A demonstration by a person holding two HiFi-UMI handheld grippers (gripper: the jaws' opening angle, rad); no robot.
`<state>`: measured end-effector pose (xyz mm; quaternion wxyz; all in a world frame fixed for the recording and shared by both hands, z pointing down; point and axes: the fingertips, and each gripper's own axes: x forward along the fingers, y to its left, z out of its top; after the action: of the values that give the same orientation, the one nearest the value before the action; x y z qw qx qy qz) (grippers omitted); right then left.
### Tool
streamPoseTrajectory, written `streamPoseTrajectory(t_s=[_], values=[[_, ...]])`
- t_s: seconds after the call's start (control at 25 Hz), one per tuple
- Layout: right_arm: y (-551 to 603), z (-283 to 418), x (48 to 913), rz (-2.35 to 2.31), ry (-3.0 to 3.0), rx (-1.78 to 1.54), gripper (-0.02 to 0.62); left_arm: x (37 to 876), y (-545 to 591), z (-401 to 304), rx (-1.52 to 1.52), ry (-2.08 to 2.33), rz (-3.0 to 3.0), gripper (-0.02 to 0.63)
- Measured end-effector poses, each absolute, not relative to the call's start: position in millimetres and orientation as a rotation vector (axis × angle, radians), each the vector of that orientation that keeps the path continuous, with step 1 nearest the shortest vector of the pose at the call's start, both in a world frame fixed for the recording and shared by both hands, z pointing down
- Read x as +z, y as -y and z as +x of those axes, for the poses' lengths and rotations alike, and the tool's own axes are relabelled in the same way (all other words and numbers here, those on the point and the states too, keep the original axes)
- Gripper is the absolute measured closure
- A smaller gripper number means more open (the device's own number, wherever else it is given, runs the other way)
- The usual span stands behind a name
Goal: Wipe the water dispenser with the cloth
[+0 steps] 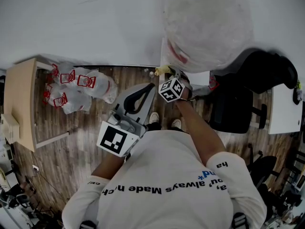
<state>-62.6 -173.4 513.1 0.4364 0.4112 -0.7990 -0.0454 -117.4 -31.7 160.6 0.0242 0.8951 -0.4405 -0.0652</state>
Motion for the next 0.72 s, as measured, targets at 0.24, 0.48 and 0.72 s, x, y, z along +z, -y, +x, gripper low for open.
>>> streamPoseTrajectory(t_s=[0.24, 0.48, 0.72], values=[[172.7, -43.6, 527.6, 1.021, 1.936, -0.13, 0.534, 159.2, 34.5, -110.6, -0.204, 1.352, 2.775, 0.588], [171.6, -31.7, 545.5, 1.018, 1.896, -0.147, 0.534, 160.1, 38.1, -109.4, -0.195, 1.353, 2.773, 0.588], [174.9, -27.2, 553.3, 1.049, 1.929, -0.112, 0.539, 160.5, 41.2, -106.1, -0.189, 1.356, 2.771, 0.588]])
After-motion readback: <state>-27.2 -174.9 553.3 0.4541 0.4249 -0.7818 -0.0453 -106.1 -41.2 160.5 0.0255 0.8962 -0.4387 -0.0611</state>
